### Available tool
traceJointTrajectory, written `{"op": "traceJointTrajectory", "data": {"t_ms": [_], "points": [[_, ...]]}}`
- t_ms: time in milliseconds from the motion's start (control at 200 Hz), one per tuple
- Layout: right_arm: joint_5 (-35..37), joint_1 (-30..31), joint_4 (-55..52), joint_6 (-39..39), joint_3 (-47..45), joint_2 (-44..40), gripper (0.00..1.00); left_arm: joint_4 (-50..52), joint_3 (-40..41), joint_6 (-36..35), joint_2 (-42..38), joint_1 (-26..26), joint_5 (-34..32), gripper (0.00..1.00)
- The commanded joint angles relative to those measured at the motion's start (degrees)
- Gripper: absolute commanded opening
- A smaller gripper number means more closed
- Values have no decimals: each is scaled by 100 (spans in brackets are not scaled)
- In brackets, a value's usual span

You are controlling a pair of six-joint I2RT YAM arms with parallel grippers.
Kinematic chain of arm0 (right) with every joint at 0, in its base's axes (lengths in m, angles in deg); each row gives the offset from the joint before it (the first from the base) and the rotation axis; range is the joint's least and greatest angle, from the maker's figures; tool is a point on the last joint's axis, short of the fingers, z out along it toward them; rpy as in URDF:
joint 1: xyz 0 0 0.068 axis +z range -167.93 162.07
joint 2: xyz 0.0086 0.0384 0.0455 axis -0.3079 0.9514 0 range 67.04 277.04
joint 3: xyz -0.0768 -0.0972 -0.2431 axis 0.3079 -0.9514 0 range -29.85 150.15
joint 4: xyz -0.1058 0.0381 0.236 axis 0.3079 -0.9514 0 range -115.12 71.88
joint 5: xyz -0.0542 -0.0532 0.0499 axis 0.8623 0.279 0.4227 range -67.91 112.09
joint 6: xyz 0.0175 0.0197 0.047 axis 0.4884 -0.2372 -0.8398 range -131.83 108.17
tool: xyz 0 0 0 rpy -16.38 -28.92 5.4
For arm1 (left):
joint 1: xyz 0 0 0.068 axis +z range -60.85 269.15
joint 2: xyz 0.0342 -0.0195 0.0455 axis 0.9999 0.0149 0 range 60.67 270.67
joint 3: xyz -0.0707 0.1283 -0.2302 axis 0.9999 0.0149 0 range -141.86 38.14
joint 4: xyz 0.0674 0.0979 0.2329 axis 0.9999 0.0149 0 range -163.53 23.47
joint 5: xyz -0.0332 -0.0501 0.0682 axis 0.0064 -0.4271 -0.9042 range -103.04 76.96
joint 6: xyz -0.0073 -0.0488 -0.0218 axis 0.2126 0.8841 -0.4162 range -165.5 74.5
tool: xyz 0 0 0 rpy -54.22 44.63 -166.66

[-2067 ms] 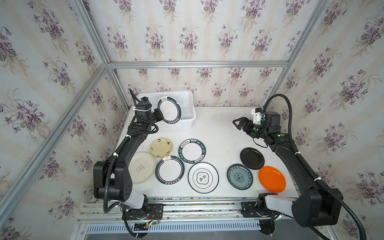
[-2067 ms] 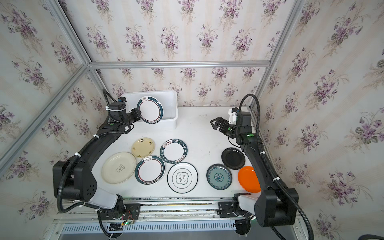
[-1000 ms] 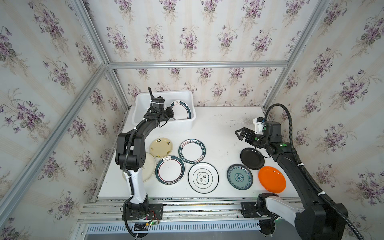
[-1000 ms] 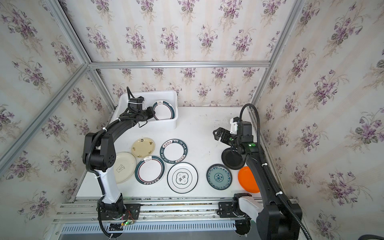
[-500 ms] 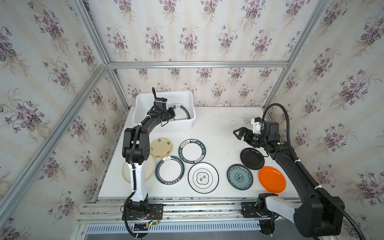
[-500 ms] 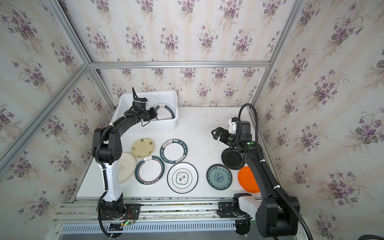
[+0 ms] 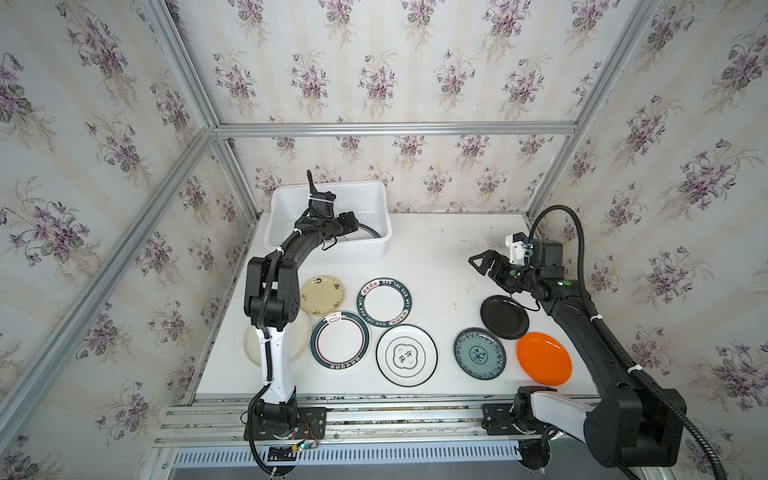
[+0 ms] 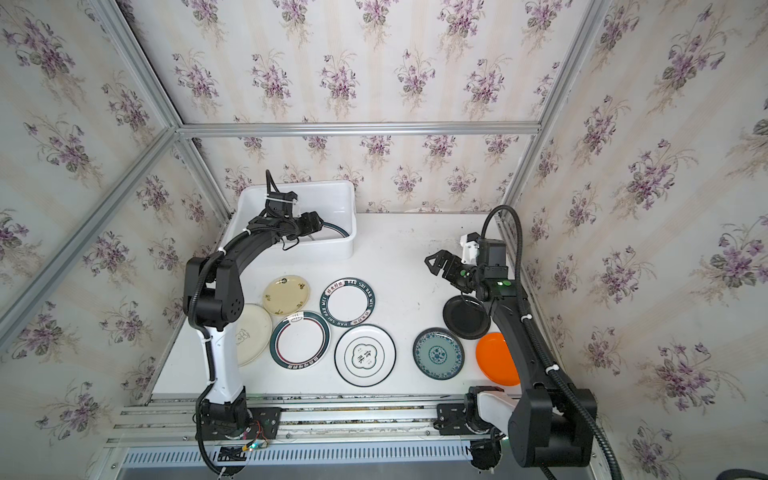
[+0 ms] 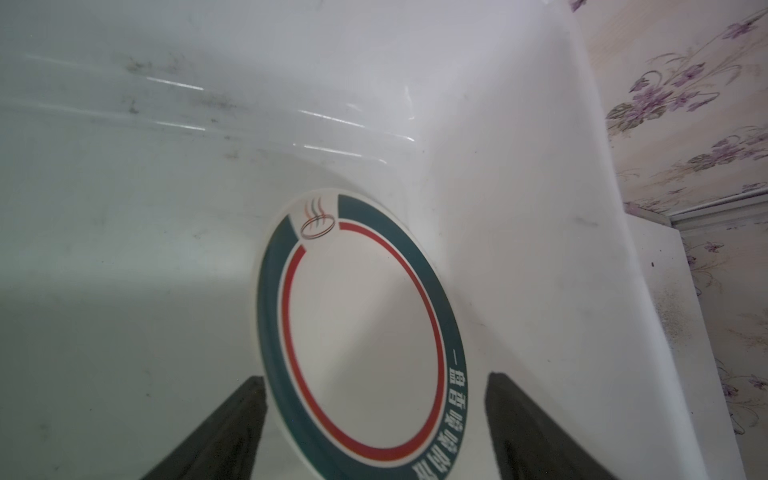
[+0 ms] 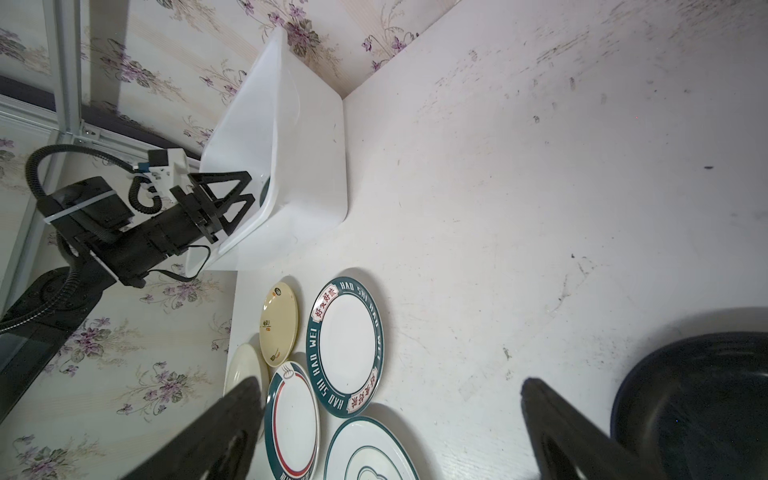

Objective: Place the plates into the plastic bin on the countertop
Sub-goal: Place the plate in the plastic bin, then pick up the plate from the middle-right of the table.

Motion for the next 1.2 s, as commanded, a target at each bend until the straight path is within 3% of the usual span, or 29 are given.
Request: {"op": "traceJointTrajectory", "data": {"t_ms": [0, 180, 550, 795, 1194], "points": [[-169, -52, 9, -30, 117, 48, 99, -84, 50, -277, -177, -30, -136, 99], [0, -226, -80, 13, 16, -86, 99, -74, 174, -347, -447, -24, -336, 99], [1131, -292, -545, 519, 44, 61, 99, -238, 976, -307, -1631, -63, -518, 100], [981, -292, -508, 720, -32, -133, 99, -359, 1869, -191, -2891, -131, -596, 99], [1174, -292, -589, 990, -176, 226, 99, -616, 3443, -182, -4599, -387, -722, 99]]}}
